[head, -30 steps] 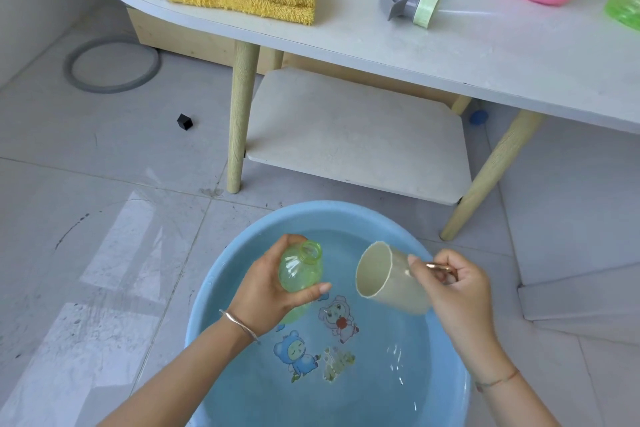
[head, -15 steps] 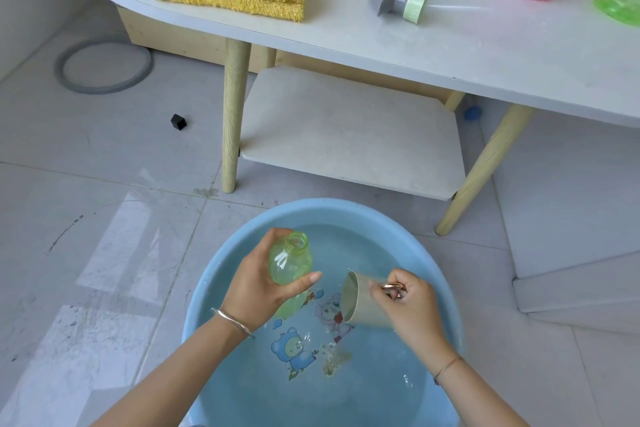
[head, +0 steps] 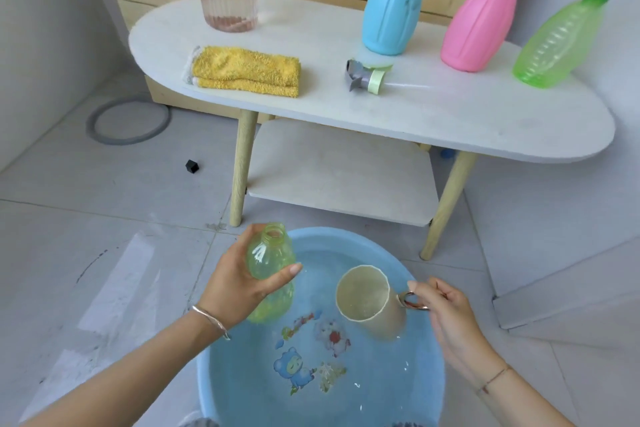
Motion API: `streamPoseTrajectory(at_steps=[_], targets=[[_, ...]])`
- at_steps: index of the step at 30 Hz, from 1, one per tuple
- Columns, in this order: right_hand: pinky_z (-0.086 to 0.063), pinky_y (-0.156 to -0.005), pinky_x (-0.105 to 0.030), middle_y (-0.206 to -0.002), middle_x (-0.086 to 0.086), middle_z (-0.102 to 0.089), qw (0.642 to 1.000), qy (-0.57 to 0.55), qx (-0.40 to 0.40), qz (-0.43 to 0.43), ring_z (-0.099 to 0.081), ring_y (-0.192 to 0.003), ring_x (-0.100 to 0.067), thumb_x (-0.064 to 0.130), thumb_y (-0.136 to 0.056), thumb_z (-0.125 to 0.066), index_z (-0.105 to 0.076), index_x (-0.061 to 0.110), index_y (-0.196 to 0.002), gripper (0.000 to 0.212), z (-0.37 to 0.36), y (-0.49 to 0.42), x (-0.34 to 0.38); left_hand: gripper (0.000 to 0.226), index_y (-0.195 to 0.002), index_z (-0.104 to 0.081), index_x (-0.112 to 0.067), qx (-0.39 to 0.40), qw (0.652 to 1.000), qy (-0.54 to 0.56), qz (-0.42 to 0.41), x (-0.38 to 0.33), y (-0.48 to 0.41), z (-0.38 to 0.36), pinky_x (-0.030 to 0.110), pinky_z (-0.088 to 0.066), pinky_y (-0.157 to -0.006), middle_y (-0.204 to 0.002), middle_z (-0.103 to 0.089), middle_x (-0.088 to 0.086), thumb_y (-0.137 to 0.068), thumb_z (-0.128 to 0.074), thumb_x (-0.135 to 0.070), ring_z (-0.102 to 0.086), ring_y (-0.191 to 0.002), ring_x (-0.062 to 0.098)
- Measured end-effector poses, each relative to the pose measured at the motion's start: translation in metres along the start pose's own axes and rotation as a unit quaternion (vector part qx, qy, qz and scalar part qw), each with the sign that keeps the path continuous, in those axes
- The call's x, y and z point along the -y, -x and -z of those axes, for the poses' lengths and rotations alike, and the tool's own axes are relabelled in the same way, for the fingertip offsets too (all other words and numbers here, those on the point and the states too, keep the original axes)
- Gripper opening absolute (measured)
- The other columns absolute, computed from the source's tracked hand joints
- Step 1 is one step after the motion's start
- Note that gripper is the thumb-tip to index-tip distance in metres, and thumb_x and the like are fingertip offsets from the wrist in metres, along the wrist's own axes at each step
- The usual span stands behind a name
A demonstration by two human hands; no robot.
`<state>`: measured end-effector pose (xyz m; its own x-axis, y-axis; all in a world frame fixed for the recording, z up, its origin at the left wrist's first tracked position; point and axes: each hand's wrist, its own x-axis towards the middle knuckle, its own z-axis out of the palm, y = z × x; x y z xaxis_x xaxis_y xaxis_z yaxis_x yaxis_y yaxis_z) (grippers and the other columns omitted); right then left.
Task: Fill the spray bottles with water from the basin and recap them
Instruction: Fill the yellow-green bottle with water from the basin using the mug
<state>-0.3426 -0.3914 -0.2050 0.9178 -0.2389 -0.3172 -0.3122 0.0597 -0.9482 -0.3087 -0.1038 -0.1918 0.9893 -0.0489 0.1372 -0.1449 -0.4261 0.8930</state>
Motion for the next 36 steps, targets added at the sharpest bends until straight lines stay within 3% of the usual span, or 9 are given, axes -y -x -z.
streamPoseTrajectory(at_steps=[3,8,12,17,20,24,28,32,36], targets=[[-0.028,-0.074,-0.034,-0.06,-0.002,-0.024,0.998,-0.059,0.024,0.029,-0.029,-0.066,-0.019,0.028,-0.052,-0.078,-0.035,0.021,-0.053,0.044,0.006,0.018,0.041,0.062,-0.105,-0.056,-0.029,-0.027,1.0,0.004,-0.007,-0.026,-0.003,0.019,0.002,-0.035,-0.084,-0.099,-0.066,-0.013,-0.058,-0.067,-0.067,-0.057,-0.097,-0.003],[-0.029,-0.064,-0.029,-0.05,0.004,-0.021,0.988,-0.114,0.042,0.098,-0.026,-0.058,-0.018,0.013,-0.07,-0.068,-0.033,0.024,-0.041,0.047,0.011,0.062,0.137,0.06,-0.106,-0.05,-0.024,-0.022,0.999,-0.019,-0.039,-0.101,-0.001,0.051,0.006,-0.035,-0.076,-0.105,-0.061,-0.01,-0.066,-0.074,-0.063,-0.053,-0.096,0.005],[-0.025,-0.061,-0.027,-0.045,0.008,-0.02,0.977,-0.168,0.038,0.122,-0.021,-0.048,-0.011,0.009,-0.084,-0.06,-0.041,0.026,-0.039,0.051,0.012,0.089,0.198,0.065,-0.107,-0.056,-0.022,-0.034,0.998,-0.008,-0.047,-0.147,0.009,0.063,0.022,-0.038,-0.083,-0.102,-0.063,-0.01,-0.062,-0.072,-0.067,-0.058,-0.095,0.011],[-0.029,-0.057,-0.021,-0.038,0.012,-0.031,0.965,-0.202,0.04,0.162,-0.032,-0.036,-0.005,0.005,-0.088,-0.056,-0.048,0.023,-0.043,0.049,0.008,0.123,0.249,0.069,-0.12,-0.053,-0.012,-0.035,0.998,0.02,-0.052,-0.183,0.025,0.055,0.018,-0.036,-0.093,-0.116,-0.059,-0.008,-0.066,-0.074,-0.048,-0.052,-0.107,0.007],[-0.026,-0.056,-0.024,-0.041,0.01,-0.02,0.962,-0.212,0.025,0.17,-0.021,-0.037,-0.007,0.006,-0.087,-0.06,-0.038,0.022,-0.052,0.044,0.006,0.131,0.262,0.081,-0.131,-0.045,-0.009,-0.012,0.998,0.007,-0.056,-0.19,0.034,0.045,0.014,-0.029,-0.094,-0.124,-0.052,-0.008,-0.067,-0.075,-0.049,-0.046,-0.118,0.007],[-0.026,-0.054,-0.022,-0.04,0.011,-0.02,0.964,-0.191,0.024,0.181,-0.022,-0.036,-0.007,0.005,-0.086,-0.06,-0.035,0.021,-0.058,0.041,0.008,0.142,0.267,0.059,-0.11,-0.043,-0.019,0.009,0.999,-0.005,-0.042,-0.194,0.051,0.036,0.011,-0.029,-0.087,-0.107,-0.052,-0.015,-0.07,-0.077,-0.045,-0.049,-0.109,0.006],[-0.031,-0.05,-0.019,-0.04,0.012,-0.024,0.968,-0.145,0.012,0.206,-0.027,-0.037,-0.005,0.002,-0.084,-0.062,-0.038,0.017,-0.06,0.037,0.008,0.15,0.261,0.085,-0.114,-0.052,-0.014,0.029,0.997,-0.034,-0.058,-0.187,0.061,0.028,0.018,-0.037,-0.091,-0.109,-0.059,-0.006,-0.058,-0.072,-0.074,-0.055,-0.109,0.013],[-0.028,-0.058,-0.023,-0.042,0.012,-0.03,0.968,-0.088,0.0,0.234,-0.029,-0.046,-0.009,0.001,-0.081,-0.067,-0.04,0.021,-0.046,0.048,0.004,0.153,0.255,0.071,-0.126,-0.048,-0.013,0.055,0.994,-0.074,-0.059,-0.181,0.063,0.025,0.011,-0.03,-0.089,-0.113,-0.051,-0.01,-0.071,-0.078,-0.047,-0.047,-0.109,0.005],[-0.027,-0.059,-0.025,-0.052,0.004,-0.03,0.966,-0.055,-0.004,0.254,-0.029,-0.055,-0.014,0.011,-0.069,-0.077,-0.041,0.023,-0.045,0.045,0.002,0.152,0.255,0.065,-0.12,-0.05,-0.015,0.069,0.992,-0.084,-0.067,-0.174,0.061,0.025,0.011,-0.032,-0.087,-0.111,-0.056,-0.009,-0.071,-0.078,-0.047,-0.051,-0.108,0.008]])
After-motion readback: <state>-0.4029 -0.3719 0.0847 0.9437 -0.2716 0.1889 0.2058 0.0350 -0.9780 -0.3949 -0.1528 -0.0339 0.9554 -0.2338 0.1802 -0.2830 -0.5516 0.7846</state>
